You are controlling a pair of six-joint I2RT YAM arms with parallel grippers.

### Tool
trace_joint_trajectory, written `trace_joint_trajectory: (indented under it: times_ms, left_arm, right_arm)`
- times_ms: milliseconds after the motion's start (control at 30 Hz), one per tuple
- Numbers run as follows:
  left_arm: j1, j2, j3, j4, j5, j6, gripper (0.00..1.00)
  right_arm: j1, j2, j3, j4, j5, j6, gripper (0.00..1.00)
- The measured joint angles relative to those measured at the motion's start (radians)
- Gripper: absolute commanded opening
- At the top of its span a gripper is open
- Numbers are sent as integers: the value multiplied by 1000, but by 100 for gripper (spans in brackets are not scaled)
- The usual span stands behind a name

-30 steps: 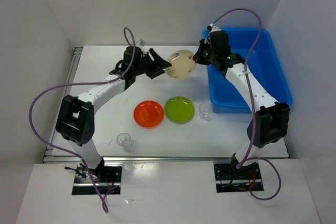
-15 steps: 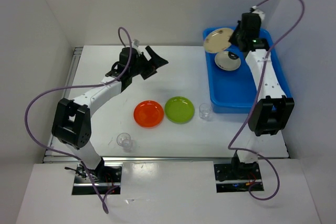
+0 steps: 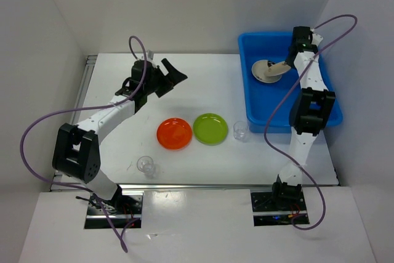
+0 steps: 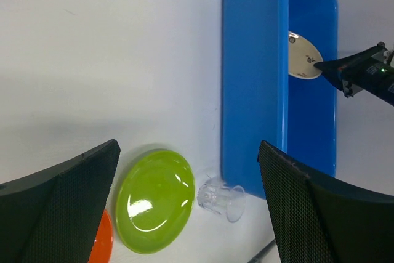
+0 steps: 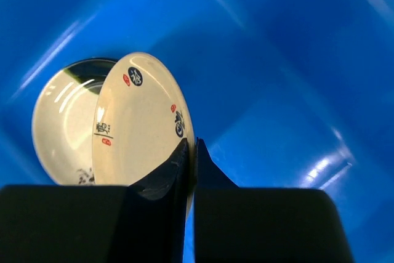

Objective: Place the mixed dishes into the plastic bin

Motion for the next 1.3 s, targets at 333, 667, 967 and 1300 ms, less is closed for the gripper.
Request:
trace_joint_trajectory:
  times_ms: [333,667,967,1300]
  left_arm:
    - [10,0,-10,-12,-22,16,100]
    - [17,5,-11,-12,-23,16,100]
    - [32,18,-10,-10,-42,33,100]
    - [126,124,-18,-169,-89,220,90]
  right_arm:
    - [6,169,178,-56,-11,23,1]
    - [12,259,229,-64,-62,38,21]
    - [30,306,250,-119,-121,44,49]
    - [328,-335,-249,-25,-176,-6,67]
